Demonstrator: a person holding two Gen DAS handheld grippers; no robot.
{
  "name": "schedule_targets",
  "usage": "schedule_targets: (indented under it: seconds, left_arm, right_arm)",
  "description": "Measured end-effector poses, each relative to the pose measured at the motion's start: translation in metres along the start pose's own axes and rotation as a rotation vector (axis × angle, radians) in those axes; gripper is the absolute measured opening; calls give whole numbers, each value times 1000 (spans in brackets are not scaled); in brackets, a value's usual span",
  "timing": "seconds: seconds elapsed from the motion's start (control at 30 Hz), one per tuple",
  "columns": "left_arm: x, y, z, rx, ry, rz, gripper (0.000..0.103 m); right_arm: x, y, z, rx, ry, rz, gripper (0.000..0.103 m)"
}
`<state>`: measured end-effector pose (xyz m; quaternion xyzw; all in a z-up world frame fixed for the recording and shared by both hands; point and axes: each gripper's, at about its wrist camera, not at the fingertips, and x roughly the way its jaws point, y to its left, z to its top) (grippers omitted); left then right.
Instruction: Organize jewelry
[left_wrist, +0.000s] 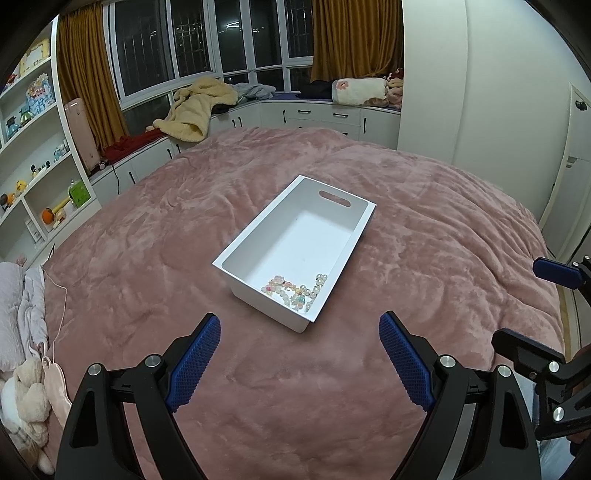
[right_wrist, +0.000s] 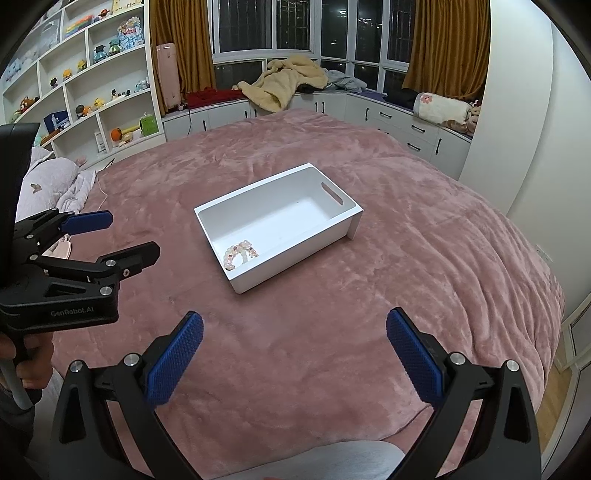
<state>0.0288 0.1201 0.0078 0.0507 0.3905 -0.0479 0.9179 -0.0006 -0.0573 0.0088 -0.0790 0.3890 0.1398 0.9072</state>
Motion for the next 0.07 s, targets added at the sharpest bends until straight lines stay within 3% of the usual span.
schedule_targets:
  seconds: [0.07]
  left_arm:
    - [0, -1, 1, 1, -1, -2, 89]
  right_arm:
    - [-1, 0, 0, 2, 0, -1, 98]
